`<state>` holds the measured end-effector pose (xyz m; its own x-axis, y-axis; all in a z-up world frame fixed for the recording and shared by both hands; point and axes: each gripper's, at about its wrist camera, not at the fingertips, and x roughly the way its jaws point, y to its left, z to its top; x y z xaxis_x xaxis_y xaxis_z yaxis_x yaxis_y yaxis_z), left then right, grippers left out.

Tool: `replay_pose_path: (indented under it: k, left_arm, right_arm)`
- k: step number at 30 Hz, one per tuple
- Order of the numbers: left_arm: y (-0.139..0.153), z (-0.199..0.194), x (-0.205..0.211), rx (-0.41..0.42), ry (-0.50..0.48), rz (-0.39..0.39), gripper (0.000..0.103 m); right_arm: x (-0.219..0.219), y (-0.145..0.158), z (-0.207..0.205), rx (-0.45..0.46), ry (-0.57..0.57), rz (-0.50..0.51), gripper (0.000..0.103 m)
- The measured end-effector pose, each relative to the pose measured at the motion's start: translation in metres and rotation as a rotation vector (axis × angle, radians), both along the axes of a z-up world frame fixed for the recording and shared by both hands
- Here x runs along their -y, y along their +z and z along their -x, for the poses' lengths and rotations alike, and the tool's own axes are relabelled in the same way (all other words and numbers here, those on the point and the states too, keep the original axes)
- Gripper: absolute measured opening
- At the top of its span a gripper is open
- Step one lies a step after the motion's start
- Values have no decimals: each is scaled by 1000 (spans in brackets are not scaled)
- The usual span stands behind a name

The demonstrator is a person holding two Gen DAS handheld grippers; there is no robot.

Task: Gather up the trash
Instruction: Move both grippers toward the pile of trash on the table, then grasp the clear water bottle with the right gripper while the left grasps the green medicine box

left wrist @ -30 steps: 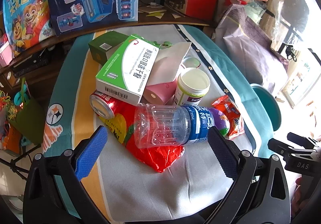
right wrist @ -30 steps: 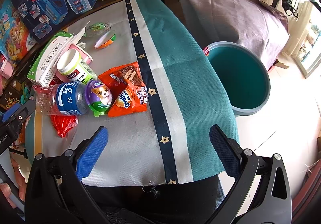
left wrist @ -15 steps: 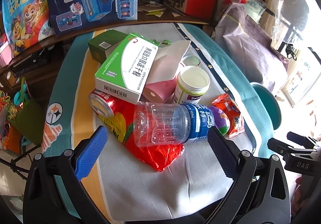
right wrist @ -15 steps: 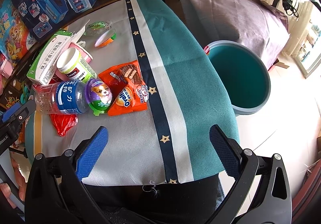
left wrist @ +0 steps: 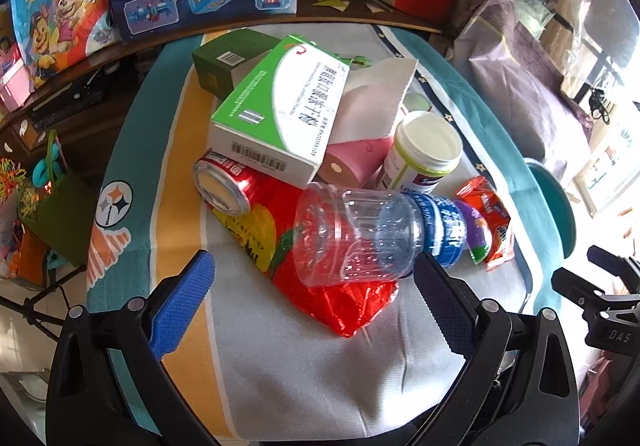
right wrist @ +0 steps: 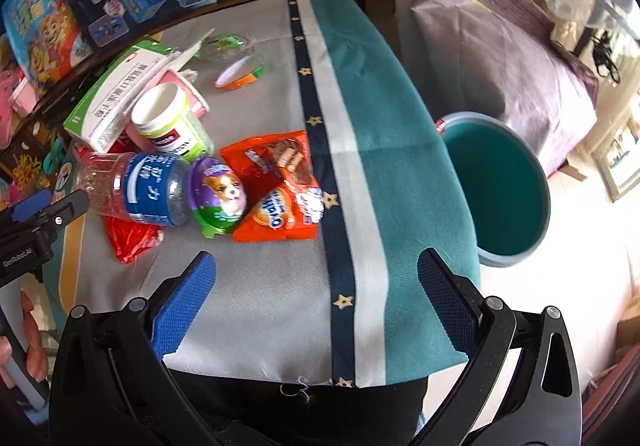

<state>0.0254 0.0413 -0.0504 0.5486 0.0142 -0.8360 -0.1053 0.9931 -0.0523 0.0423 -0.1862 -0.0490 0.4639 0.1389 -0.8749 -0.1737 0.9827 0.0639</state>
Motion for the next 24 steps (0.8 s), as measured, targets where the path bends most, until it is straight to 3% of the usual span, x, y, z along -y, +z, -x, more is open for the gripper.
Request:
replay_pose_path:
  k: [7,9,14,18,24]
  left_arm:
    - [-19,6,-42,-47,76,3,99]
    - [-23,6,-55,-55,86,5,99]
    - [-28,7,-86,-58,77,24,99]
    - [-30,2,-109,-53,72,42,99]
    - [-34,-15,-126,-61,14,55,99]
  right_arm:
    - [-65,-4,-13,-7,243,15,97]
    - [-83,-2,-17,13,289,27,93]
    - [-117,-1,-25,6,398,62,84]
    - [-143,-8,-28,-29,491,115,69]
    - [-178,-12,-33,-41,599,227,68]
